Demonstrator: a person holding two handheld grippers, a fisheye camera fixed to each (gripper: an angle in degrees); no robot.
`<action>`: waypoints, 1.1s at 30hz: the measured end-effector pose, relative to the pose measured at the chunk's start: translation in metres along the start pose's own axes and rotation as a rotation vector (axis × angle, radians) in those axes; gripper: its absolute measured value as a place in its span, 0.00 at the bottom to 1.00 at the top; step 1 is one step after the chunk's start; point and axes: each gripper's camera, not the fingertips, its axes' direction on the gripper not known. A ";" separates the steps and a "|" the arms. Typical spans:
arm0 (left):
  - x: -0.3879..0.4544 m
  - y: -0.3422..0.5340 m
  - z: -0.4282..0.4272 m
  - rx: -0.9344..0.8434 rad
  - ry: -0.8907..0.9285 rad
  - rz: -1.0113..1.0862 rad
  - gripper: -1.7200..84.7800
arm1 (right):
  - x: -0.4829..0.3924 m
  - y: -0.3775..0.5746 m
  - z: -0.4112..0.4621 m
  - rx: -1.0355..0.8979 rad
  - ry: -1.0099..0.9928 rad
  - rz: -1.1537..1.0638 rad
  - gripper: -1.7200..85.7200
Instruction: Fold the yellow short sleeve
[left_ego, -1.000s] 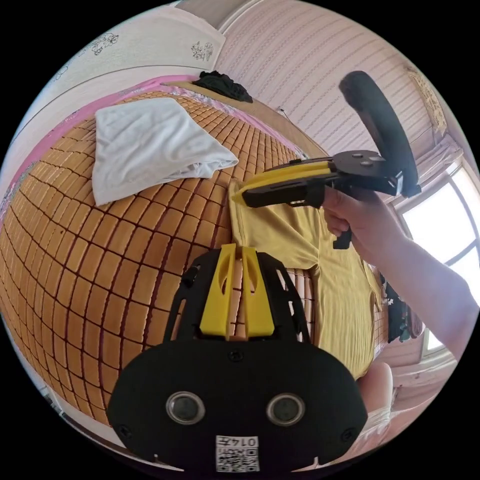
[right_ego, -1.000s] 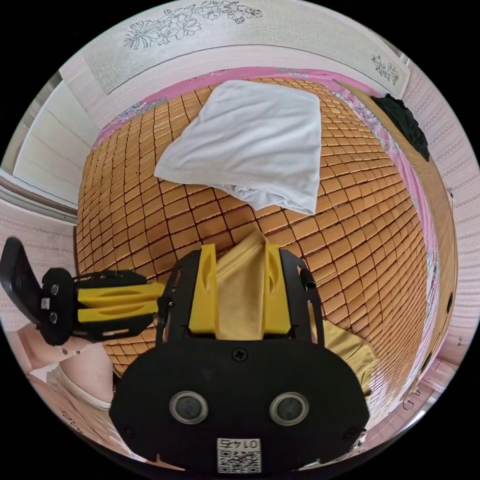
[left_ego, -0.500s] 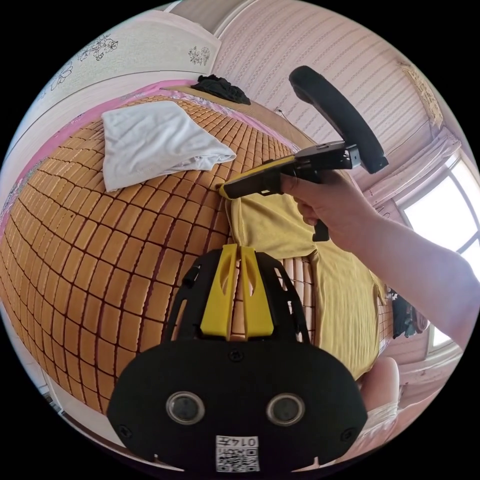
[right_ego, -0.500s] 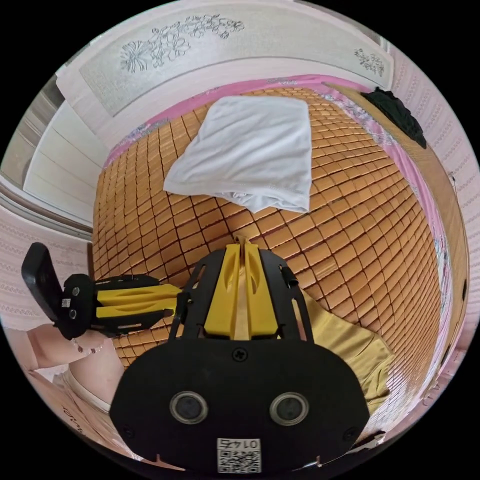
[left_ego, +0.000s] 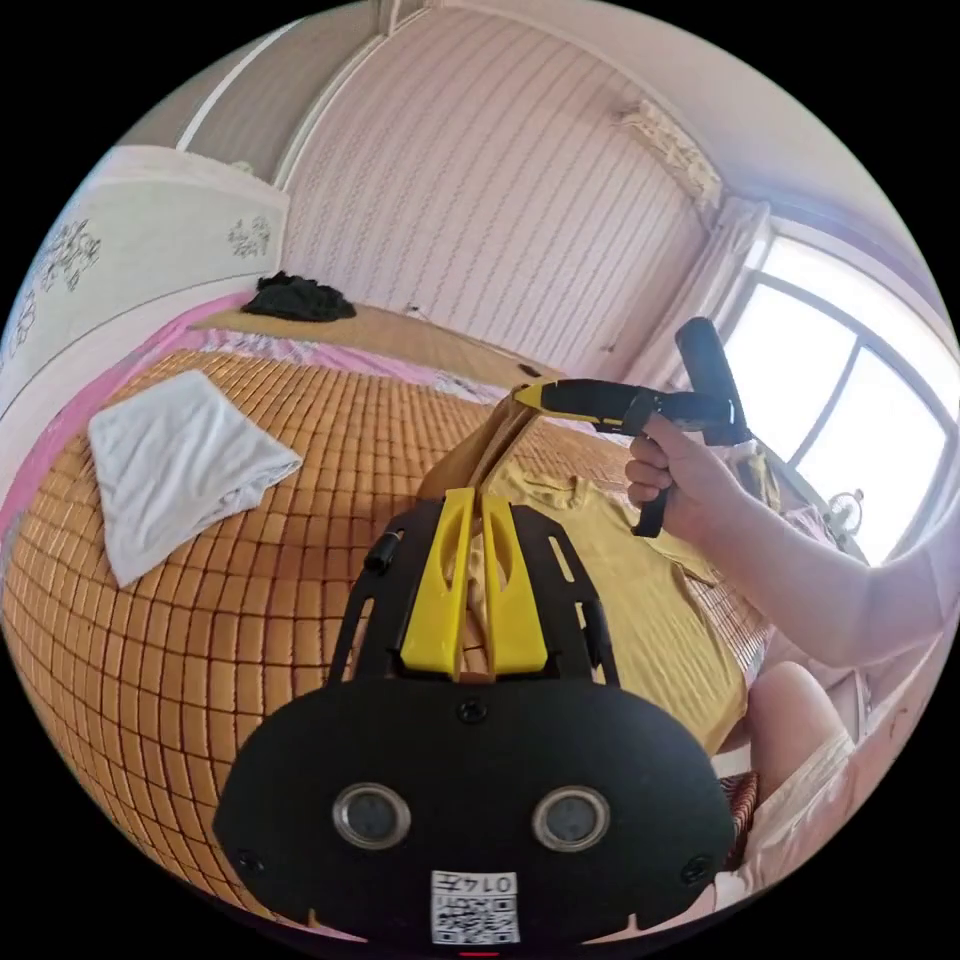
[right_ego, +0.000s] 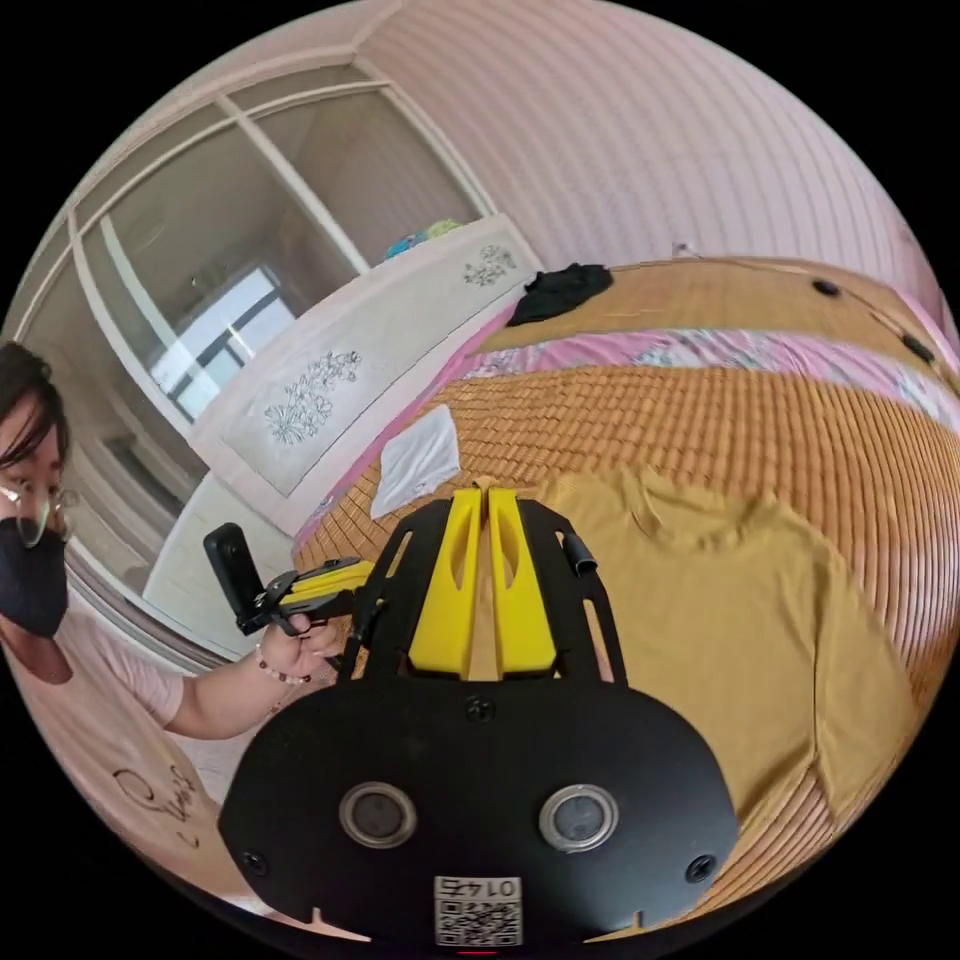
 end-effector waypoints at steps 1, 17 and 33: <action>0.021 0.006 0.013 -0.035 0.072 0.035 0.01 | 0.017 0.027 -0.021 -0.005 0.008 0.061 0.03; 0.034 0.080 0.122 -0.366 -0.135 0.007 0.08 | 0.050 0.012 0.061 -0.313 0.262 -0.146 0.09; 0.025 0.094 0.244 -0.505 -0.278 0.190 0.02 | 0.028 -0.117 0.193 -0.494 0.279 -0.324 0.01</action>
